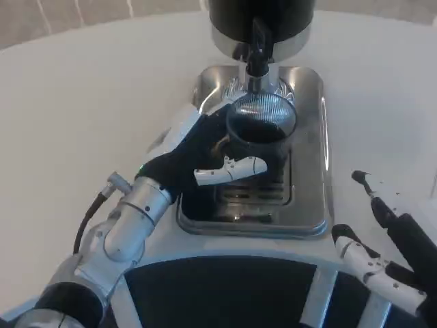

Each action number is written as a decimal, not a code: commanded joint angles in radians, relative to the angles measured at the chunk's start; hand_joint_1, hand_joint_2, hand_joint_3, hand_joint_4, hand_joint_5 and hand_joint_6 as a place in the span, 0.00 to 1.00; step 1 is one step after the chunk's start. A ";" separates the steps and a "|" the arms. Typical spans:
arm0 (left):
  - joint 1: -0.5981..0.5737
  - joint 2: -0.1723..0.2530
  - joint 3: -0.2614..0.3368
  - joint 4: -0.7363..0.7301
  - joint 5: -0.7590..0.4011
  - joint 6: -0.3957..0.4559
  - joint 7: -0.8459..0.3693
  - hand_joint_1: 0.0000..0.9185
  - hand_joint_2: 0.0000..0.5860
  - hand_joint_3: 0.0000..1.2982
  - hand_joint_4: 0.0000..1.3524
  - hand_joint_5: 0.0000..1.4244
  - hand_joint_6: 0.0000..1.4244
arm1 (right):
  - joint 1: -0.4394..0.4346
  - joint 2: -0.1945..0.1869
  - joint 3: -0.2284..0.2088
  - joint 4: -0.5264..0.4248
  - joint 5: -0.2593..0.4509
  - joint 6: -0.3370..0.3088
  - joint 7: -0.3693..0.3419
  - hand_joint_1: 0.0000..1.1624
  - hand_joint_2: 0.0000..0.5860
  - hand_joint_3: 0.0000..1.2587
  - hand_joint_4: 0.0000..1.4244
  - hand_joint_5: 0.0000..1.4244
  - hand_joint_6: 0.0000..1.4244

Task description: Grasp the cup under the faucet to collect the drink, then remove the cup.

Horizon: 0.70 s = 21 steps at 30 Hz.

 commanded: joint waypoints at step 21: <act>0.044 -0.022 0.008 0.000 0.020 0.006 0.112 0.50 0.20 0.49 0.56 0.47 0.17 | 0.014 0.003 0.015 0.011 -0.026 -0.006 -0.010 0.24 0.78 0.02 0.00 0.00 0.01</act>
